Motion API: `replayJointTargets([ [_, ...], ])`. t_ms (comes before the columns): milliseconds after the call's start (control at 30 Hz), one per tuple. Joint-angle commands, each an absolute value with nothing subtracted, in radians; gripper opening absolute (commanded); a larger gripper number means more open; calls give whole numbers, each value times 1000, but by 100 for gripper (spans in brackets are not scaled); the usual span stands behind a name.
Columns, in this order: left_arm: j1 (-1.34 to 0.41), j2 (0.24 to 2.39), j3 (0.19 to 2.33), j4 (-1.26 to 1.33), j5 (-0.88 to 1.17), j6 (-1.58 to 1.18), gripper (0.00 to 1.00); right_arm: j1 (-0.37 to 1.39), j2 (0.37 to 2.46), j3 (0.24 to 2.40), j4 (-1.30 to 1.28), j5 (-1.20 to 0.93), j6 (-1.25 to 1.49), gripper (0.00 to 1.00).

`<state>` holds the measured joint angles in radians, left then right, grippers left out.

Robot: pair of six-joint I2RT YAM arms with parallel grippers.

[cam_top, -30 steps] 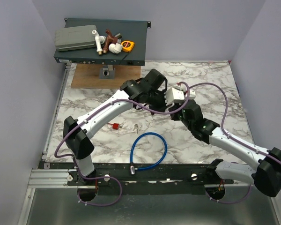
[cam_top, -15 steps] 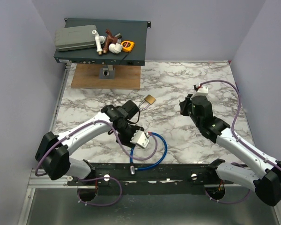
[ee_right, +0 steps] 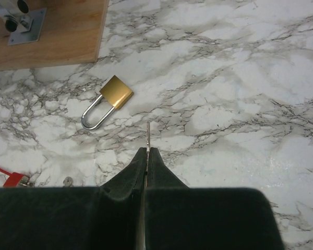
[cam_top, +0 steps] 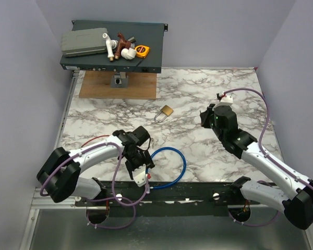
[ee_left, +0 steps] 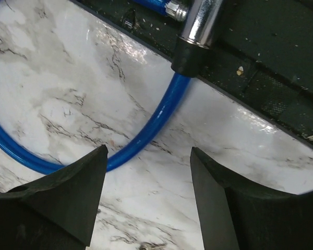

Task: Unlock with the key
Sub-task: Pick up the lock from the center of the board.

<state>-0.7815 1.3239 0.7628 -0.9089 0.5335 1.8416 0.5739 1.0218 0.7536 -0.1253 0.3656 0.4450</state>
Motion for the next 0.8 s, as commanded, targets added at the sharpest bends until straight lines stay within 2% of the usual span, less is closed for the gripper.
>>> replayJointTargets([
  [0, -815, 1397, 831, -933, 645, 1963, 64, 569, 1009, 806, -143, 353, 444, 1],
  [233, -875, 1415, 807, -966, 728, 1971, 63, 568, 1026, 842, -144, 351, 403, 1],
  [433, -906, 1405, 744, -1015, 676, 2051, 60, 568, 1023, 857, -166, 348, 383, 1],
  [633, -935, 1403, 628, -801, 639, 2010, 60, 568, 994, 855, -182, 356, 395, 1],
  [767, -943, 1426, 577, -601, 664, 1962, 57, 568, 984, 859, -205, 363, 395, 0],
])
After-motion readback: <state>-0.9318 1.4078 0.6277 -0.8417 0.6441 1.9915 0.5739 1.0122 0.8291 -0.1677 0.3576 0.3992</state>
